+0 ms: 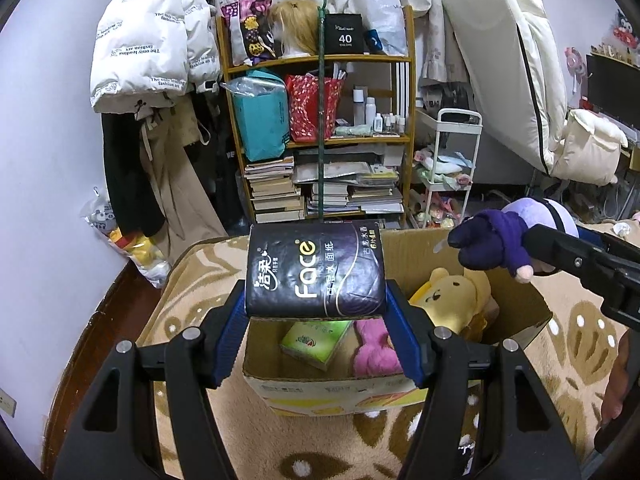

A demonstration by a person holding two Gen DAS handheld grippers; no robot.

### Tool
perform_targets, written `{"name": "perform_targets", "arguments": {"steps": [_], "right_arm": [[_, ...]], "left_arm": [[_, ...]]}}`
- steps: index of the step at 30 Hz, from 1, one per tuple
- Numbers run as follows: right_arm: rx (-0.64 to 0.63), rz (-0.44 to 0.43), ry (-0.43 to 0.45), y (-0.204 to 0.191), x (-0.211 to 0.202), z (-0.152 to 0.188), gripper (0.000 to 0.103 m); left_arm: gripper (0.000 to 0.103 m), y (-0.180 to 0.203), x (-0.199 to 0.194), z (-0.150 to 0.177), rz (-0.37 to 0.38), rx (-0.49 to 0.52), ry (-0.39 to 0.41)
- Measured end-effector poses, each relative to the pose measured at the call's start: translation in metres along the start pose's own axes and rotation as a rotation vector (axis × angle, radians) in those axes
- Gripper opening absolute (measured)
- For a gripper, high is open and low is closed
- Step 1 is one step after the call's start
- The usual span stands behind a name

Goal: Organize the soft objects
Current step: 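Lift the Face tissue pack over the box with the left tool while the right tool carries the doll there, then release the Face tissue pack into the box with the left tool while the right tool drops the doll in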

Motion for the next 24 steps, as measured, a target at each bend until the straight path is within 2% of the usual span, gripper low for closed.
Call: {"name": "perform_targets", "arguments": {"steps": [9, 12, 14, 21, 24], "right_arm": [[0.021, -0.016, -0.036, -0.001, 0.009, 0.010, 0.070], [0.019, -0.025, -0.057, -0.002, 0.014, 0.016, 0.070], [0.013, -0.021, -0.067, -0.002, 0.016, 0.019, 0.070], [0.046, -0.032, -0.092, 0.004, 0.021, 0.024, 0.071], [0.059, -0.026, -0.081, 0.007, 0.018, 0.023, 0.079]], "left_arm": [[0.065, 0.005, 0.006, 0.007, 0.015, 0.005, -0.036], [0.068, 0.005, 0.008, 0.009, 0.012, 0.010, -0.041], [0.074, 0.005, 0.008, 0.010, 0.005, 0.011, -0.040], [0.079, -0.001, 0.009, 0.012, -0.010, -0.002, -0.051], [0.082, -0.005, 0.006, 0.012, -0.022, -0.009, -0.051]]}}
Point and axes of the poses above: each gripper's, at about its wrist camera, not at the fingertips, and x roughly the way its jaws point, y to its right, z to its underside, the point moved 3 cm from there along x, roughly the way its jaws point, and after that the axes turned 6 degrees about y, right-handed, at the moved point
